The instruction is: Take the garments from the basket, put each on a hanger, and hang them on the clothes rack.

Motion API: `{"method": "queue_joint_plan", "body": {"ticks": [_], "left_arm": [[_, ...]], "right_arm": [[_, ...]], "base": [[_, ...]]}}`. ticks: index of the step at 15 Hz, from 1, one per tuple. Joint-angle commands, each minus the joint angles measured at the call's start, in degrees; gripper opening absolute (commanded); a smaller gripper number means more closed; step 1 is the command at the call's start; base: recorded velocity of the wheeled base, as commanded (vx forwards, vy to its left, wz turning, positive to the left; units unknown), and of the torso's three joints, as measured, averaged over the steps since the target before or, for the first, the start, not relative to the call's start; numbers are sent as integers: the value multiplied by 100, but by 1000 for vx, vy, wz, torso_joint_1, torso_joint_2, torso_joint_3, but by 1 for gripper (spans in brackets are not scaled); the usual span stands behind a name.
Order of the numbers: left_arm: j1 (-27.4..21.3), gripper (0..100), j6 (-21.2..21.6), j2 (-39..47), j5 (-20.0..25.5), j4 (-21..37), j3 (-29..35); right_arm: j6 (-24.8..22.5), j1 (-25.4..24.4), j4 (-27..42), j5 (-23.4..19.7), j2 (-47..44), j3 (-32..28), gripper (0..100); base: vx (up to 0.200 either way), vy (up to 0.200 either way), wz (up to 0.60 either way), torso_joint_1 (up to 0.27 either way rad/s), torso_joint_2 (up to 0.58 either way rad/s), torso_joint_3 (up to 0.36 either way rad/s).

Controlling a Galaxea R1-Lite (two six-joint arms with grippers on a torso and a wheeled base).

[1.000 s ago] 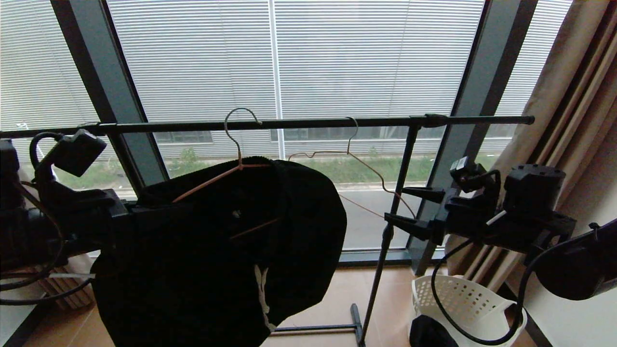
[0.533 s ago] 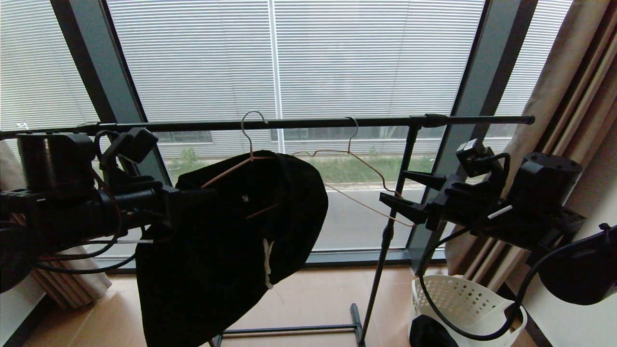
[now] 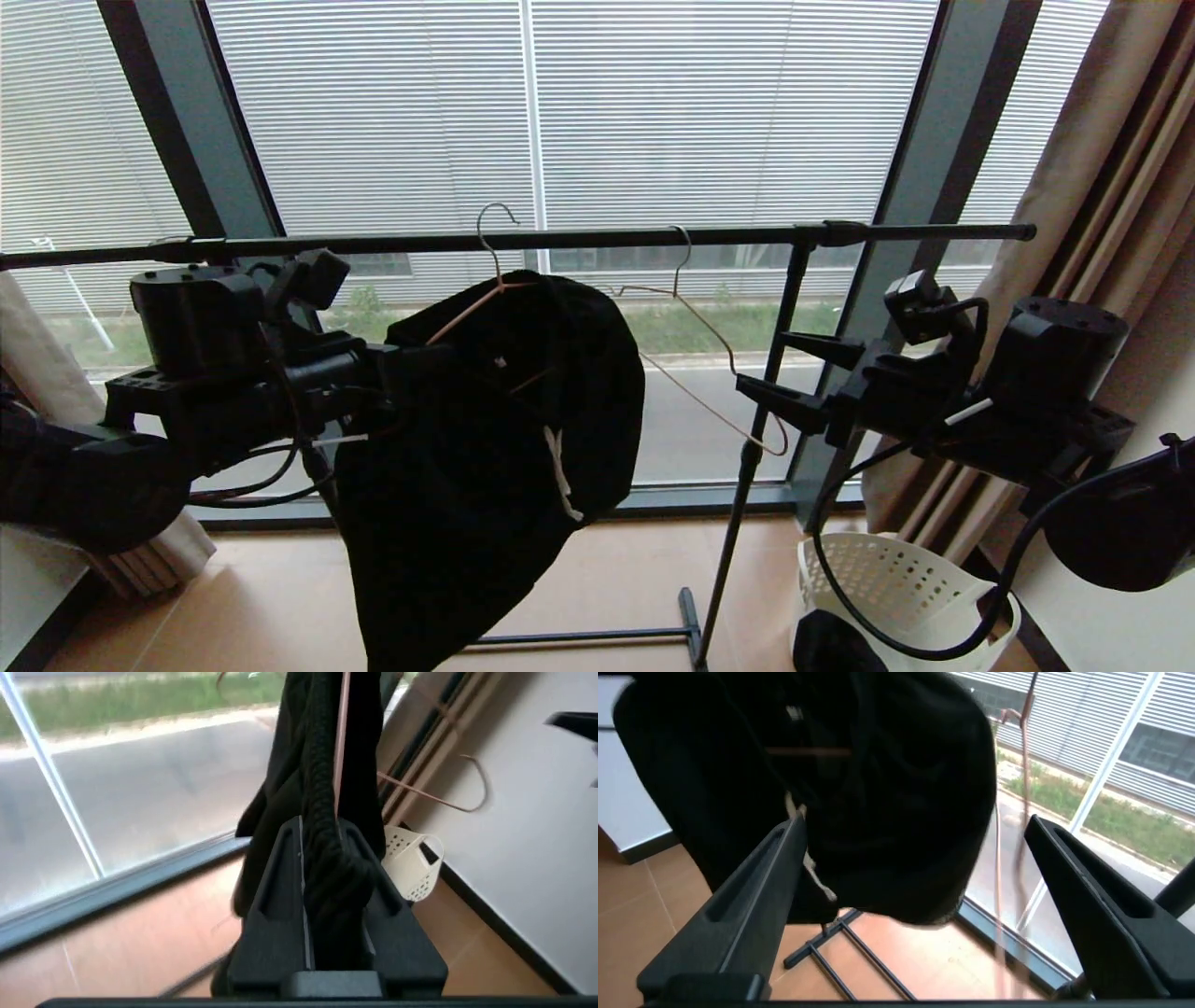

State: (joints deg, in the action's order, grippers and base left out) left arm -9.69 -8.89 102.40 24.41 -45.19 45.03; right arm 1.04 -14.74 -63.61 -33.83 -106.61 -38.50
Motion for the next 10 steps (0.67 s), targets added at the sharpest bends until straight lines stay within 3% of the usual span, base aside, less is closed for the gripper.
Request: {"method": "queue_joint_plan", "body": {"ticks": [1, 6, 10], "left_arm": [[-59, 0, -25, 280, -59, -25, 41], [-59, 0, -307, 500, -59, -754, 6], [-59, 0, -359, 588, -59, -781, 23]], "right_arm": [[-7, -3, -2, -10, -27, 9, 100], [-33, -12, -2, -1, -115, 18, 100], [-42, -12, -2, -1, -115, 18, 100]], "base": [[0, 0, 0, 0, 0, 0], [0, 0, 0, 0, 0, 0], [0, 0, 0, 0, 0, 0]]}}
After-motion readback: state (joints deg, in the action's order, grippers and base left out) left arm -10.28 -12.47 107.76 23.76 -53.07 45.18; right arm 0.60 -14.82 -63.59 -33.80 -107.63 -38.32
